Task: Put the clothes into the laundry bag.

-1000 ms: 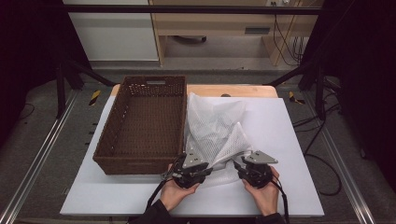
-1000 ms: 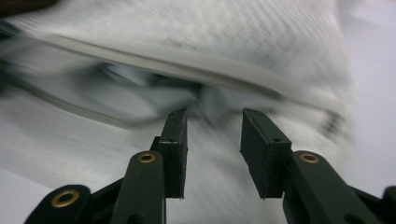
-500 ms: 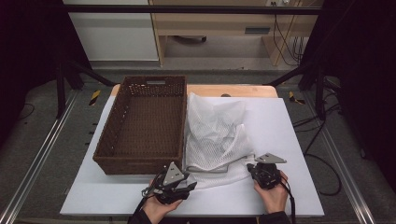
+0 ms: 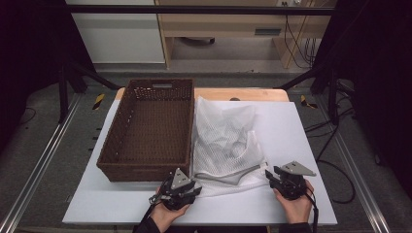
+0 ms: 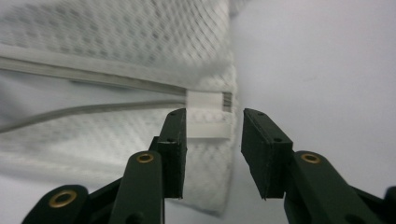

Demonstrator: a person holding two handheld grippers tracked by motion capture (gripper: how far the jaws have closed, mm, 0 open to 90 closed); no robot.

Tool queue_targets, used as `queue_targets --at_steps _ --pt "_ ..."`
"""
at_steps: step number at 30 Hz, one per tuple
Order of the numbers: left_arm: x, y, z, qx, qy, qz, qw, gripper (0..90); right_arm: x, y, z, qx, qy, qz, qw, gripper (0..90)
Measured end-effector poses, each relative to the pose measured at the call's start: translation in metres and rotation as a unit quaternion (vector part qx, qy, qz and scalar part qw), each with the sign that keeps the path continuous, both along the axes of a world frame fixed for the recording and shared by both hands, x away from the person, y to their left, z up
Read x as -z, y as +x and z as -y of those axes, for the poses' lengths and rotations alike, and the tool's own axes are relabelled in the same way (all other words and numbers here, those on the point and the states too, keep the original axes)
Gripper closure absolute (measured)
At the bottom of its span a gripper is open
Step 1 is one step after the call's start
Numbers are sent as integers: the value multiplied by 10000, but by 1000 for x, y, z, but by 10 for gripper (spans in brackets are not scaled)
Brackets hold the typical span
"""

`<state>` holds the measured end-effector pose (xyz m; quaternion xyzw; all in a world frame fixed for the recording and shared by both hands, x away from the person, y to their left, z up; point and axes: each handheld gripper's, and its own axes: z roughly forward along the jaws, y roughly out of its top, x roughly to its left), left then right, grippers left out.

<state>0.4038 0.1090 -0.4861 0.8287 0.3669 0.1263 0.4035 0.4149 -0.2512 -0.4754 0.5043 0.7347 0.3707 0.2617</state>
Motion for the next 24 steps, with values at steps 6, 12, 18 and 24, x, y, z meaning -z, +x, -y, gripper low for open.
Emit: queue_targets --at_steps 6,12,18,24 --pt "-1 3 1 -94 122 -1 9999 839 12 10 1 36 62 -337 9994 783" --pt "-2 1 2 -29 231 115 9997 890 9 -1 3 11 58 -479 9988 900" --pt "-2 -2 -8 -42 219 130 9997 889 9 -13 6 -57 154 -550 9984 894" --pt "-9 -6 -20 15 -17 219 9998 773 6 -14 5 -238 153 -156 9995 667"
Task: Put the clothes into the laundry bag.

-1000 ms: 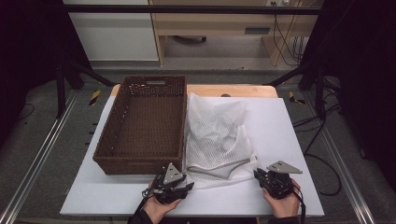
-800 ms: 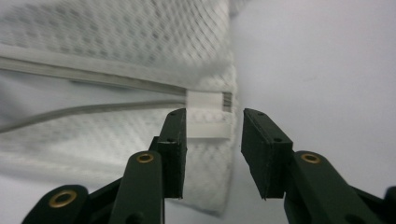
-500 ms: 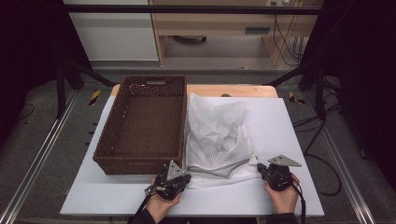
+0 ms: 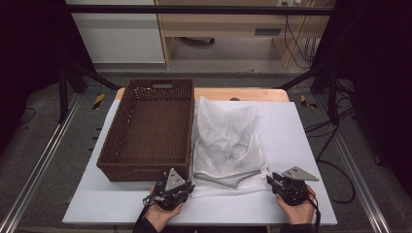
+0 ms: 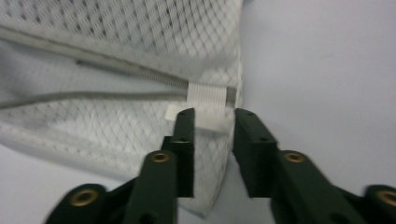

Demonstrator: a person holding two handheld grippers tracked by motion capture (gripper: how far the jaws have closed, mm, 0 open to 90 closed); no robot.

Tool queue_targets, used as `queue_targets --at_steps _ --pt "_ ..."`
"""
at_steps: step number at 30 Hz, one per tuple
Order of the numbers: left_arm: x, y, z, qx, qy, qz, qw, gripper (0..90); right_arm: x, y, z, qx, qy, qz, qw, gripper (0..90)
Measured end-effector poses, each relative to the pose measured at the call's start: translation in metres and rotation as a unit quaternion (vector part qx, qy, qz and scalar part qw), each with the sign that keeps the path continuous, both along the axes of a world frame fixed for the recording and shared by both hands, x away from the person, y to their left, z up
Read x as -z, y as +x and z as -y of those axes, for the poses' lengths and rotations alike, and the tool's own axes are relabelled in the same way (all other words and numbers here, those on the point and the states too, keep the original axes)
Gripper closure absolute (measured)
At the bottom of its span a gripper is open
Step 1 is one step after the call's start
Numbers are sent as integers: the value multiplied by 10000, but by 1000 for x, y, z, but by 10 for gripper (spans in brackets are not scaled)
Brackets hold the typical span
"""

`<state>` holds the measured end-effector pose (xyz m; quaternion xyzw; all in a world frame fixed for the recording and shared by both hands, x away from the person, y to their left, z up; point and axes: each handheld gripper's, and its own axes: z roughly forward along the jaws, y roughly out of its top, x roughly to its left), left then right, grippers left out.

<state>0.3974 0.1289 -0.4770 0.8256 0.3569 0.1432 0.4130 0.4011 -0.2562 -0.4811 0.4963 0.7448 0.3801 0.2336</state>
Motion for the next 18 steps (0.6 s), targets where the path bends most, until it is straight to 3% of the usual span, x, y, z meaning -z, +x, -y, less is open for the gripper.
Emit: queue_targets --at_steps 2,6,18 --pt "-6 -2 -8 35 -221 35 9997 700 -3 1 1 5 65 270 9996 557" --pt "-15 -5 -22 79 -343 141 9993 572 -8 3 3 6 189 437 9989 447" --pt "-10 -6 -63 81 -270 147 9995 372 -9 7 20 131 348 366 9986 333"
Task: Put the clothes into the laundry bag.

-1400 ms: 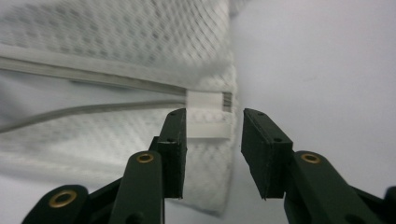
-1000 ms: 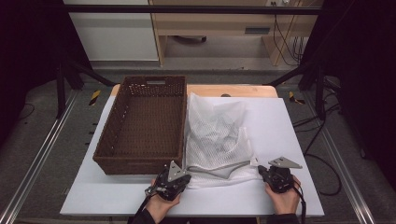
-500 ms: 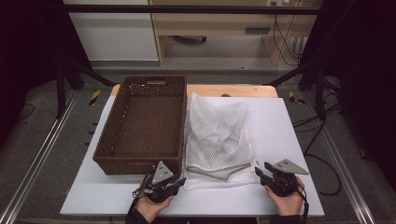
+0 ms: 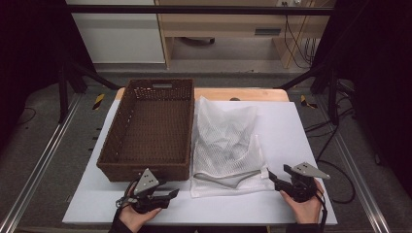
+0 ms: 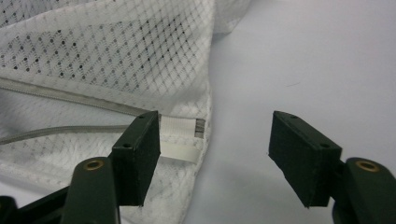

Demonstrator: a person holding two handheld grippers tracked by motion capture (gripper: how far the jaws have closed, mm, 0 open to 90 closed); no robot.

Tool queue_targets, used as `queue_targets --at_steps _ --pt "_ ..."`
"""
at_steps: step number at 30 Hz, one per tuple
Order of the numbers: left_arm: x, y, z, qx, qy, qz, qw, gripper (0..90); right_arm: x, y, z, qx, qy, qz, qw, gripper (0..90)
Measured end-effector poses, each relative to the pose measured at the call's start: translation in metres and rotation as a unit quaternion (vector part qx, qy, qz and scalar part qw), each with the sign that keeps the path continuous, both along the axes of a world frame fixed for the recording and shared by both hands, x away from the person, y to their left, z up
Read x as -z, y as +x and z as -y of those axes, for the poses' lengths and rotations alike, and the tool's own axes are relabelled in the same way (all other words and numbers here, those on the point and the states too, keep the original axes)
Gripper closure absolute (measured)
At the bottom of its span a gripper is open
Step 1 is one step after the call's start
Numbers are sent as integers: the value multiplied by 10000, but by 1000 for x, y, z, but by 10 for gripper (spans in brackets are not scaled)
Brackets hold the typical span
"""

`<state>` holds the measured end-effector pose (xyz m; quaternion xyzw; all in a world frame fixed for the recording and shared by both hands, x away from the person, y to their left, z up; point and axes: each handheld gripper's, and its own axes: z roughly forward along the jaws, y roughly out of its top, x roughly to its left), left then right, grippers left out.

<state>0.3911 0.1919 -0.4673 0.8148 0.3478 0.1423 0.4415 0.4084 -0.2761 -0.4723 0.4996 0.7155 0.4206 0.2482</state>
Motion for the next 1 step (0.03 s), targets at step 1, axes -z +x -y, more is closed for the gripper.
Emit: queue_targets --at_steps 1 --pt "0 0 -2 4 12 -4 10000 363 0 0 2 23 22 5 10000 322"
